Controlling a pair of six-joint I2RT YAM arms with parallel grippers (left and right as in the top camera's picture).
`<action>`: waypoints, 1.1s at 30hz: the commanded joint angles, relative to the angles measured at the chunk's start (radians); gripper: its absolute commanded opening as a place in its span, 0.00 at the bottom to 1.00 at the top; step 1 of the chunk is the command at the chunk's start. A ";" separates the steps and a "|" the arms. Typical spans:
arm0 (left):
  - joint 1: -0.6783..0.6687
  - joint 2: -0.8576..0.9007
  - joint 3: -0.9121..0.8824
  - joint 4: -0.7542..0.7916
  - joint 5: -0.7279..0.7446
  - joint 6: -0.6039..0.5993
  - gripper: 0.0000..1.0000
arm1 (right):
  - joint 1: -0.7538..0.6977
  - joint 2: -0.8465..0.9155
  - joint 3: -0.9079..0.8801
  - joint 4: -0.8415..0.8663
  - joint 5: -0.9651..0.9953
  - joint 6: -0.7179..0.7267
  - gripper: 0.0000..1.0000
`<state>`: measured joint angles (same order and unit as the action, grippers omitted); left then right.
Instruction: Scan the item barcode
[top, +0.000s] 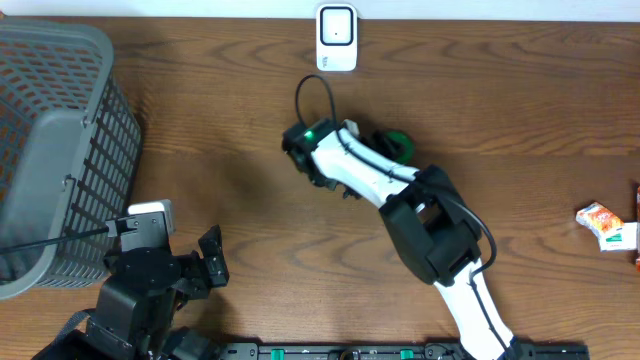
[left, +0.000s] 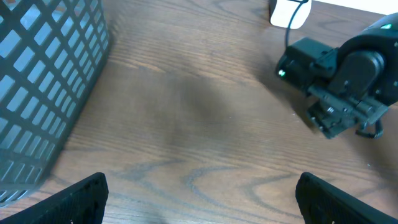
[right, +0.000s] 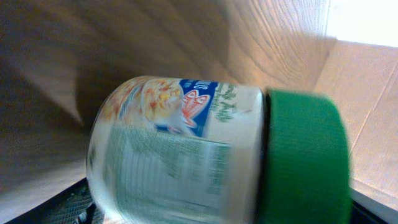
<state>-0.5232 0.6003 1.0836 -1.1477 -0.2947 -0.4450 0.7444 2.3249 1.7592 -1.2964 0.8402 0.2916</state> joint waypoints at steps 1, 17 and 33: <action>0.007 -0.001 0.014 0.001 -0.014 -0.005 0.97 | 0.034 -0.029 0.000 0.001 -0.028 -0.002 0.91; 0.007 -0.001 0.014 0.000 -0.014 -0.005 0.97 | 0.100 -0.030 0.107 -0.080 -0.402 0.044 0.99; 0.007 -0.001 0.014 0.000 -0.013 -0.005 0.97 | -0.101 -0.030 0.496 -0.347 -0.706 -0.299 0.99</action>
<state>-0.5232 0.6003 1.0836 -1.1477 -0.2947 -0.4454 0.7052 2.3138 2.2414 -1.6234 0.2279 0.1280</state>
